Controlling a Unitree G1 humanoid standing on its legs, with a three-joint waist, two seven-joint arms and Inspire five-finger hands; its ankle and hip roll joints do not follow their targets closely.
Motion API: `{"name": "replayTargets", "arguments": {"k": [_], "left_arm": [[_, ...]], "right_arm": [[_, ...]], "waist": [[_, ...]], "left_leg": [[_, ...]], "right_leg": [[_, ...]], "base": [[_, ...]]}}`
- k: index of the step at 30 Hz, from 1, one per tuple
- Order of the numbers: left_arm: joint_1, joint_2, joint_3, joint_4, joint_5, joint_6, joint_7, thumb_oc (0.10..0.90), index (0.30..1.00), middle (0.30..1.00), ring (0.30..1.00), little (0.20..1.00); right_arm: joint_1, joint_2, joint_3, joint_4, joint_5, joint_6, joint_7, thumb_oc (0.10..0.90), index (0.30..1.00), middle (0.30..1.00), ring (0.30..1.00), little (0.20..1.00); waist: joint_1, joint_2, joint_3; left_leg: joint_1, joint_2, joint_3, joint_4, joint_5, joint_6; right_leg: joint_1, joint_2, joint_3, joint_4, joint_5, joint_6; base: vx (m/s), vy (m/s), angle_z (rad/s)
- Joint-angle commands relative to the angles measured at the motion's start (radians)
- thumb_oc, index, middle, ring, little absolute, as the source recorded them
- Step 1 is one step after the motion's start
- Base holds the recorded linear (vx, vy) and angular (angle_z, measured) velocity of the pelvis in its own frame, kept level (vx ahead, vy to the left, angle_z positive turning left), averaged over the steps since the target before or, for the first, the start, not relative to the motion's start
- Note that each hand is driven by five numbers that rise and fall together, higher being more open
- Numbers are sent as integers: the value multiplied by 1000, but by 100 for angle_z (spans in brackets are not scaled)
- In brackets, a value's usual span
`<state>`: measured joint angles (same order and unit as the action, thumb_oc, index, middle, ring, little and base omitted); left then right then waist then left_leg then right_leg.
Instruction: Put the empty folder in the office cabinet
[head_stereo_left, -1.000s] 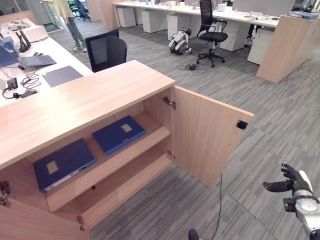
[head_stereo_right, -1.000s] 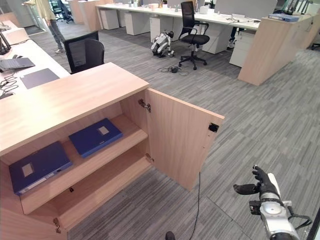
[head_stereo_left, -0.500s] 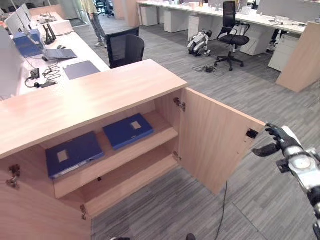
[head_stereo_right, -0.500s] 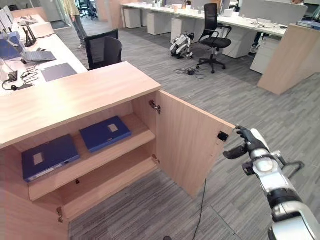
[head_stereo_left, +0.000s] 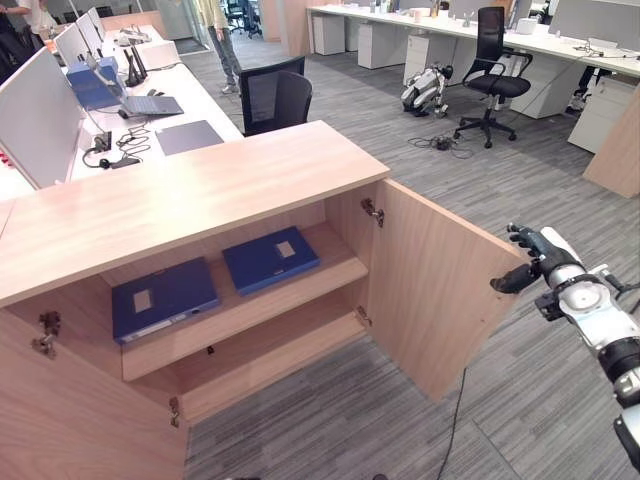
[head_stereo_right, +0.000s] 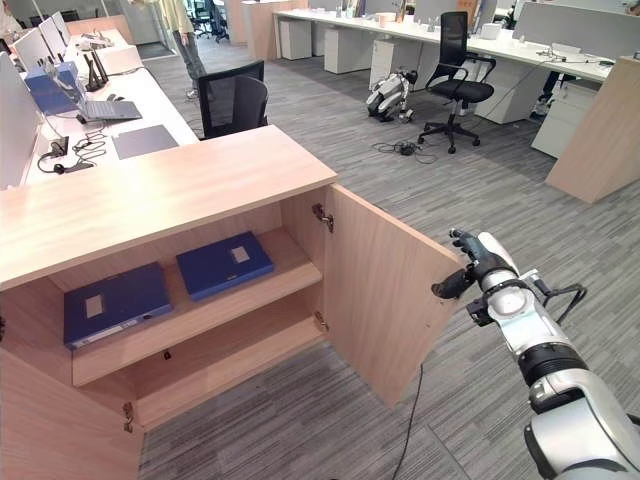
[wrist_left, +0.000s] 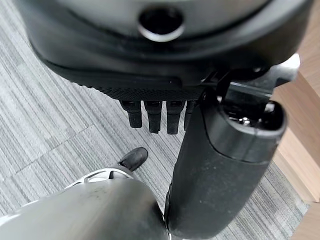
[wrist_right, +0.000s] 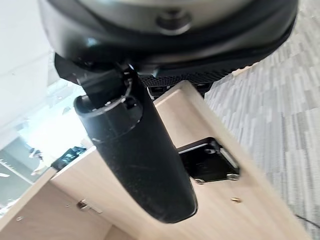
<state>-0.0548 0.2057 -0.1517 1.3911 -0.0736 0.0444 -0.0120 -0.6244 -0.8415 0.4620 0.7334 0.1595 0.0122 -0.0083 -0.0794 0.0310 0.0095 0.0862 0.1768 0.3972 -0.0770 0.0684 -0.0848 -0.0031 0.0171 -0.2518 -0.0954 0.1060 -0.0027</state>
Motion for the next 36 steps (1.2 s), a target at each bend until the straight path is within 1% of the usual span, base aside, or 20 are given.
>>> {"name": "replayTargets", "arguments": {"k": [1,2,4,6,7,9,11,12,13,15,16,17,18,20,22,26,28,29,32,36], "left_arm": [[-27,5,-41,47,9,15,-10,800,900,900,900,900],[-28,2,-22,40,13,15,-9,800,900,900,900,900],[-31,2,-13,33,20,11,-9,800,900,900,900,900],[-37,-4,-10,20,26,6,-10,800,900,900,900,900],[-41,-12,-12,10,27,2,-12,800,900,900,900,900],[-41,-12,-12,10,27,2,-12,800,900,900,900,900],[-63,-18,-30,-1,40,-11,0,800,900,900,900,900],[-63,-18,-30,-1,40,-11,0,800,900,900,900,900],[-80,-26,-45,-8,32,-16,18,800,900,900,900,900],[-91,-34,-58,-15,31,-19,32,800,900,900,900,900],[-91,-34,-58,-15,31,-19,32,800,900,900,900,900],[-97,-41,-72,-27,20,-26,54,800,900,900,900,900],[-102,-46,-82,-31,14,-30,67,800,900,900,900,900],[-107,-50,-89,-33,10,-29,75,800,900,900,900,900],[-115,-56,-117,-38,-1,-29,104,800,900,900,900,900],[-119,-53,-120,-36,-9,-30,120,800,900,900,900,900],[-119,-46,-119,-32,-8,-32,126,800,900,900,900,900],[-119,-46,-119,-32,-8,-32,126,800,900,900,900,900],[-108,-37,-101,-29,-15,-36,128,800,900,900,900,900],[-89,-27,-72,-27,-39,-40,123,800,900,900,900,900]], "right_arm": [[-83,126,21,-153,55,-136,32,800,900,900,900,900],[-22,151,39,-277,92,-150,81,800,900,900,900,900],[32,152,56,-385,120,-161,124,800,900,900,900,900],[108,195,74,-452,173,-162,170,800,900,900,900,900],[166,252,106,-491,217,-155,202,800,900,900,900,900],[166,252,106,-491,217,-155,202,800,900,900,900,900],[234,360,174,-516,306,-135,262,800,900,900,900,900],[234,360,174,-516,306,-135,262,800,900,900,900,900],[320,493,179,-463,522,-119,274,800,900,900,900,900],[356,585,210,-459,604,-97,276,800,900,900,900,900],[356,585,210,-459,604,-97,276,800,900,900,900,900],[358,663,245,-443,705,-96,276,800,900,900,900,900],[352,699,254,-430,751,-96,269,800,900,900,900,900],[351,725,265,-413,786,-90,263,800,900,900,900,900],[345,808,317,-398,904,-73,258,800,900,900,900,900],[348,830,329,-379,953,-77,256,800,900,900,900,900],[359,818,333,-389,965,-82,253,800,900,900,900,900],[359,818,333,-389,965,-82,253,800,900,900,900,900],[386,813,327,-377,976,-63,258,800,900,900,900,900],[404,787,318,-366,958,-71,254,800,900,900,900,900]], "waist": [[55,-72,-1],[52,-72,3],[49,-72,5],[49,-75,5],[50,-76,6],[50,-76,6],[53,-80,8],[53,-80,8],[55,-83,7],[57,-85,9],[57,-85,6],[67,-86,8],[74,-87,11],[79,-88,10],[116,-87,22],[140,-86,26],[162,-84,27],[162,-84,27],[189,-78,30],[210,-68,27]], "left_leg": [[21,3,-84,-10,-46,-43],[22,1,-83,-10,-48,-42],[22,-1,-83,-10,-51,-42],[22,-4,-82,-10,-54,-40],[23,-8,-84,-10,-59,-37],[23,-9,-84,-10,-59,-37],[23,-17,-87,-10,-65,-30],[23,-17,-87,-10,-65,-30],[18,-26,-89,-10,-68,-24],[20,-34,-92,-10,-77,-17],[17,-34,-93,-10,-76,-16],[13,-46,-103,-10,-82,-8],[14,-51,-107,-10,-85,-5],[8,-56,-113,-10,-86,-1],[-3,-80,-148,-10,-94,16],[-16,-103,-185,-10,-96,30],[-32,-128,-227,-10,-95,44],[-33,-128,-227,-10,-95,44],[-37,-157,-267,-10,-100,62],[-43,-180,-298,-10,-100,74]], "right_leg": [[36,4,17,8,-167,55],[37,4,17,9,-169,56],[38,2,13,10,-169,58],[37,-2,7,10,-167,60],[37,-6,5,12,-165,62],[37,-6,4,12,-165,62],[36,-17,-2,13,-157,69],[36,-17,-2,13,-157,69],[30,-28,-3,15,-147,73],[29,-38,-5,18,-140,78],[26,-39,-5,18,-139,78],[25,-50,-10,18,-131,83],[28,-54,-13,19,-129,86],[23,-60,-18,21,-125,88],[26,-90,-47,28,-115,97],[28,-115,-69,36,-109,103],[28,-138,-93,45,-104,109],[28,-138,-93,45,-104,109],[38,-165,-115,52,-97,118],[44,-186,-130,60,-96,126]], "base": [[4,36,1],[5,46,0],[1,48,-4],[0,67,-8],[-3,65,-3],[-4,53,-7],[-4,93,-15],[-16,124,-11],[-24,132,-10],[-23,128,3],[-33,146,8],[-36,162,1],[-46,205,3],[-29,128,22],[-51,246,48],[-9,127,59],[24,150,36],[39,105,45],[36,107,37],[47,96,22]]}}
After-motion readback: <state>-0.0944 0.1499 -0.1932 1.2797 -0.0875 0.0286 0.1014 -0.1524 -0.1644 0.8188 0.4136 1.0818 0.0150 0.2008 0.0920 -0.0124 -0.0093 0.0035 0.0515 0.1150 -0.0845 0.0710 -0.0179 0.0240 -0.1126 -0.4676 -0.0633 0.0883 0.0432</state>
